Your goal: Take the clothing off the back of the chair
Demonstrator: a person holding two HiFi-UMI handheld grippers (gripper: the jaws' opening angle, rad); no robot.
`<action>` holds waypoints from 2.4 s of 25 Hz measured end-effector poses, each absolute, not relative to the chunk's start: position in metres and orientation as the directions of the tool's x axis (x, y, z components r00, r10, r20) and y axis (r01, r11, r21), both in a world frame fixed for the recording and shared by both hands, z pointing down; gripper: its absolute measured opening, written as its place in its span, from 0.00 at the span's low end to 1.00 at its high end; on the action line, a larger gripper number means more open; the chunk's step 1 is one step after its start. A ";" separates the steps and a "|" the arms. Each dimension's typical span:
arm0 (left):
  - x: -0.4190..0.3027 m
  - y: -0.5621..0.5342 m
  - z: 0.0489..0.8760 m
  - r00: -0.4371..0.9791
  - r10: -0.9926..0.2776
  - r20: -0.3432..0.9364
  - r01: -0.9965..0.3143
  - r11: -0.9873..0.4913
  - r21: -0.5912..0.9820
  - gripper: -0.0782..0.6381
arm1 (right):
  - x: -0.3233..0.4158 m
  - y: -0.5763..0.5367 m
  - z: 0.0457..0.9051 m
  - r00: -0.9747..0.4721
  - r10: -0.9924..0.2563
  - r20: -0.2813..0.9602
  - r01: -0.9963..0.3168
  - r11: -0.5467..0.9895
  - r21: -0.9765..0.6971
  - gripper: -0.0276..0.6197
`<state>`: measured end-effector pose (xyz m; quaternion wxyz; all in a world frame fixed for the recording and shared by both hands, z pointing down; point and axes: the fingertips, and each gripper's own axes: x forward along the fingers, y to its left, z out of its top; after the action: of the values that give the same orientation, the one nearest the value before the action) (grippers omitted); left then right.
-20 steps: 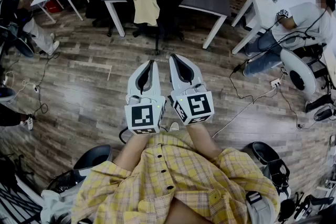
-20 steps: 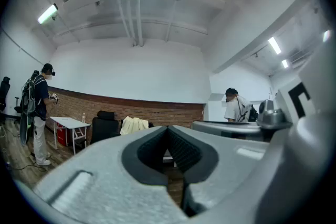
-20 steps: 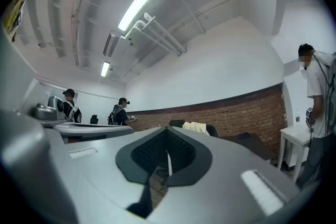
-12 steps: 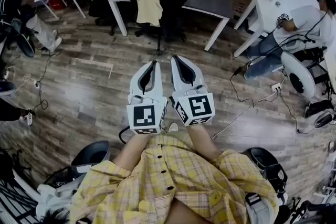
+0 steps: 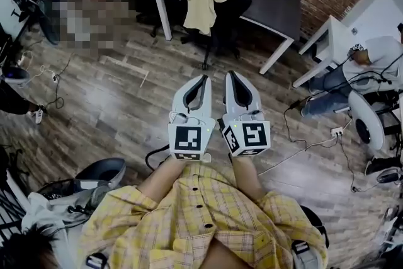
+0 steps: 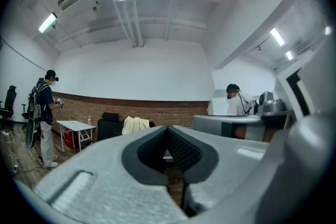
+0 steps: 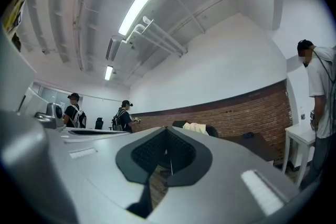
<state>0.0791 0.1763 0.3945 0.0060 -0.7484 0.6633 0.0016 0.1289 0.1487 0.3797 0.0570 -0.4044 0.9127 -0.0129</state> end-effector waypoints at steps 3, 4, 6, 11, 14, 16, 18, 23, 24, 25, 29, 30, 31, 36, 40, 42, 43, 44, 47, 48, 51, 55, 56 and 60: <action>0.080 0.175 0.394 0.107 -0.994 -0.011 -0.994 -0.107 -0.010 0.11 | 0.129 0.145 0.379 -0.674 -0.732 -0.097 -0.730 0.680 -0.062 0.04; 0.081 0.173 0.393 0.103 -0.995 -0.010 -0.995 -0.103 -0.012 0.11 | 0.129 0.143 0.379 -0.677 -0.730 -0.096 -0.728 0.683 -0.064 0.04; 0.080 0.168 0.394 0.095 -0.995 -0.008 -0.995 -0.095 -0.012 0.11 | 0.127 0.137 0.381 -0.683 -0.724 -0.091 -0.722 0.689 -0.064 0.04; 0.064 0.151 0.401 0.078 -0.997 -0.007 -0.997 -0.078 -0.003 0.11 | 0.111 0.120 0.388 -0.695 -0.714 -0.080 -0.712 0.700 -0.063 0.04; 0.053 0.134 0.404 0.080 -0.997 -0.011 -0.997 -0.080 -0.001 0.11 | 0.100 0.104 0.392 -0.695 -0.715 -0.077 -0.713 0.699 -0.060 0.04; 0.046 0.120 0.403 0.086 -0.996 -0.015 -0.996 -0.086 0.002 0.11 | 0.092 0.091 0.393 -0.693 -0.717 -0.075 -0.715 0.697 -0.057 0.04; 0.036 0.105 0.402 0.095 -0.995 -0.020 -0.996 -0.095 0.004 0.11 | 0.083 0.077 0.392 -0.688 -0.722 -0.076 -0.720 0.692 -0.056 0.04; 0.011 0.063 0.395 0.123 -0.992 -0.034 -0.992 -0.123 0.003 0.11 | 0.058 0.038 0.387 -0.668 -0.740 -0.083 -0.738 0.672 -0.054 0.04; 0.006 0.055 0.393 0.129 -0.991 -0.037 -0.992 -0.129 0.002 0.11 | 0.054 0.030 0.385 -0.663 -0.744 -0.087 -0.742 0.668 -0.055 0.04; 0.001 0.047 0.391 0.135 -0.990 -0.040 -0.991 -0.135 0.002 0.11 | 0.049 0.023 0.383 -0.658 -0.748 -0.090 -0.747 0.663 -0.055 0.04; -0.019 0.025 0.385 0.155 -0.987 -0.052 -0.988 -0.156 0.014 0.11 | 0.031 0.001 0.376 -0.640 -0.763 -0.093 -0.762 0.645 -0.047 0.04; -0.023 0.021 0.384 0.160 -0.986 -0.056 -0.987 -0.161 0.016 0.11 | 0.027 -0.003 0.375 -0.636 -0.766 -0.094 -0.766 0.641 -0.045 0.04; -0.028 0.017 0.383 0.165 -0.985 -0.059 -0.986 -0.166 0.016 0.11 | 0.023 -0.007 0.374 -0.632 -0.769 -0.096 -0.769 0.638 -0.043 0.04; -0.051 -0.006 0.380 0.203 -0.977 -0.060 -0.979 -0.205 0.025 0.11 | 0.001 -0.026 0.370 -0.604 -0.791 -0.099 -0.792 0.609 -0.037 0.04; -0.068 -0.023 0.380 0.231 -0.972 -0.052 -0.972 -0.233 0.027 0.11 | -0.014 -0.043 0.367 -0.575 -0.813 -0.097 -0.814 0.580 -0.038 0.04; -0.077 -0.029 0.379 0.241 -0.969 -0.053 -0.970 -0.243 0.027 0.11 | -0.022 -0.048 0.365 -0.564 -0.820 -0.094 -0.821 0.569 -0.037 0.04; -0.081 -0.032 0.378 0.248 -0.967 -0.055 -0.968 -0.249 0.028 0.11 | -0.025 -0.051 0.364 -0.559 -0.824 -0.093 -0.825 0.564 -0.039 0.04; -0.083 -0.035 0.379 0.255 -0.966 -0.052 -0.966 -0.257 0.031 0.11 | -0.028 -0.054 0.364 -0.554 -0.827 -0.093 -0.828 0.559 -0.043 0.04; -0.090 -0.043 0.386 0.270 -0.962 -0.027 -0.962 -0.271 0.036 0.11 | -0.035 -0.063 0.363 -0.543 -0.835 -0.092 -0.834 0.549 -0.055 0.04; -0.092 -0.045 0.386 0.273 -0.962 -0.024 -0.961 -0.274 0.036 0.11 | -0.038 -0.066 0.361 -0.539 -0.837 -0.094 -0.836 0.545 -0.055 0.04; -0.099 -0.053 0.384 0.288 -0.957 -0.033 -0.957 -0.289 0.028 0.11 | -0.047 -0.075 0.360 -0.534 -0.840 -0.099 -0.841 0.540 -0.048 0.04; -0.105 -0.064 0.388 0.295 -0.955 -0.031 -0.955 -0.296 0.029 0.11 | -0.057 -0.085 0.364 -0.532 -0.842 -0.091 -0.843 0.536 -0.035 0.04; -0.105 -0.068 0.389 0.297 -0.954 -0.028 -0.954 -0.298 0.035 0.11 | -0.057 -0.090 0.365 -0.529 -0.844 -0.088 -0.845 0.534 -0.036 0.04; -0.102 -0.085 0.395 0.301 -0.953 -0.018 -0.951 -0.302 0.064 0.11 | -0.054 -0.107 0.372 -0.525 -0.848 -0.074 -0.848 0.528 -0.039 0.04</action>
<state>-0.1016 -0.0848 0.3953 -0.0205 -0.8064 0.5905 0.0261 -0.0543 -0.1074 0.3724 0.0419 -0.4856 0.8732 0.0012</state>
